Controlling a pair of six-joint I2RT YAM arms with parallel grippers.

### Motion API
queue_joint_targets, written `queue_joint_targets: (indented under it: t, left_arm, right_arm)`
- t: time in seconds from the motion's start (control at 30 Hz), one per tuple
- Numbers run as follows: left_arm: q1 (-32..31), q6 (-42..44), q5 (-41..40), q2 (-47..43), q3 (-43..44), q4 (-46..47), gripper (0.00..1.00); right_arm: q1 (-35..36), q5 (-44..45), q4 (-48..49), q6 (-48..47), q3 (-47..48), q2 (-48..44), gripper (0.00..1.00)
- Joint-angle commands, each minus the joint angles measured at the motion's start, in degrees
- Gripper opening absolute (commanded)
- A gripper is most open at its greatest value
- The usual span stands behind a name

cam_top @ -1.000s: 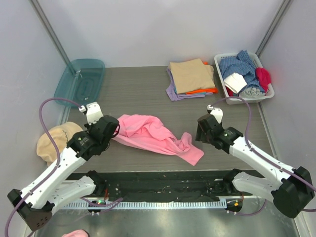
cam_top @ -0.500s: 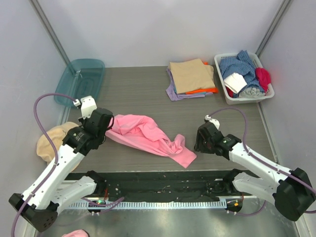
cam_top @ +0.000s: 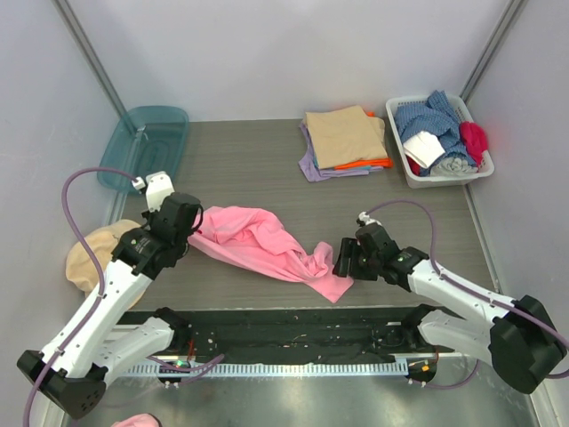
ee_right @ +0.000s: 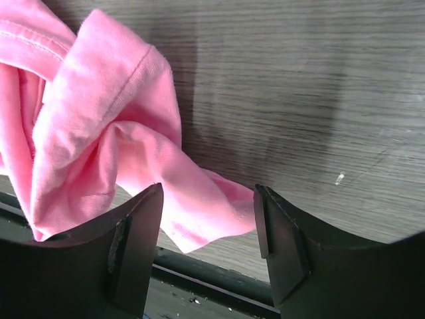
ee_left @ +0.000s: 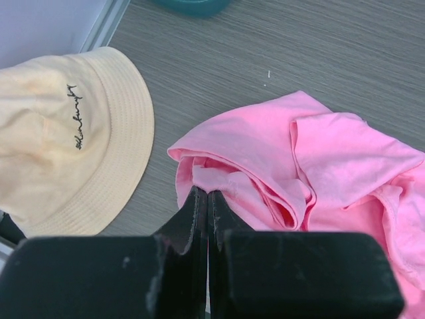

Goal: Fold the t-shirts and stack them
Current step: Flatten the tshirt out

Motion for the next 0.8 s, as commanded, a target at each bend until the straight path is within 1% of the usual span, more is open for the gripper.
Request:
queue_joint_targets:
  t: [0.0,0.17,0.2,0.27,0.3,0.33,0.43,0.47,0.5,0.53,0.57,0.6,0.77]
  left_arm:
    - [0.58,1.04,-0.20,-0.36,0.93,2.67,0.00]
    - [0.93,1.13,0.41,-0.71,0.23,2.93,0.00]
    - [1.02,1.13,0.50,-0.80,0.05,3.02,0.00]
    - [1.02,1.05,0.94,-1.06,-0.21,3.28,0.00]
    - [1.11,0.96,1.11,-1.24,-0.47,3.46,0.00]
    - [1.19,0.96,1.46,-1.24,-0.56,3.63,0.00]
    - [1.28,0.96,2.25,-1.24,-0.83,3.81,0.00]
    - [1.28,0.87,2.78,-1.24,-0.91,3.90,0.00]
    - [1.28,0.87,3.13,-1.24,-1.26,4.25,0.00]
    - [1.28,0.87,3.40,-1.15,-1.44,4.42,0.00]
    - [1.20,0.78,3.75,-1.15,-1.79,4.60,0.00]
    - [1.20,0.78,4.01,-1.15,-1.97,5.04,0.00]
    - [1.20,0.69,5.60,-0.10,-2.23,6.36,0.00]
  right_arm:
    - [0.18,-3.11,3.89,-0.69,-0.70,1.44,0.65]
    - [0.18,-4.70,4.07,-0.43,-1.58,2.23,0.65]
    - [0.18,-5.13,4.07,-0.42,-1.67,2.23,0.50]
    - [0.18,-6.01,4.24,0.10,-1.93,2.06,0.22]
    - [0.18,-6.10,4.24,0.45,-1.93,1.79,0.01]
    - [0.18,-6.02,3.89,0.63,-1.85,0.66,0.01]
    - [0.18,-1.90,1.09,2.30,-0.62,-3.12,0.01]
    - [0.18,1.33,-0.23,2.56,1.13,-6.18,0.01]
    - [0.18,5.11,-2.07,2.65,2.45,-7.25,0.01]
    - [0.26,7.32,-6.00,2.65,3.94,-8.39,0.01]
    - [0.26,9.52,-7.96,2.65,7.18,-10.23,0.01]
    - [0.18,13.72,-9.72,2.48,8.77,-10.77,0.01]
    - [0.26,24.20,-22.19,2.56,20.18,-9.99,0.01]
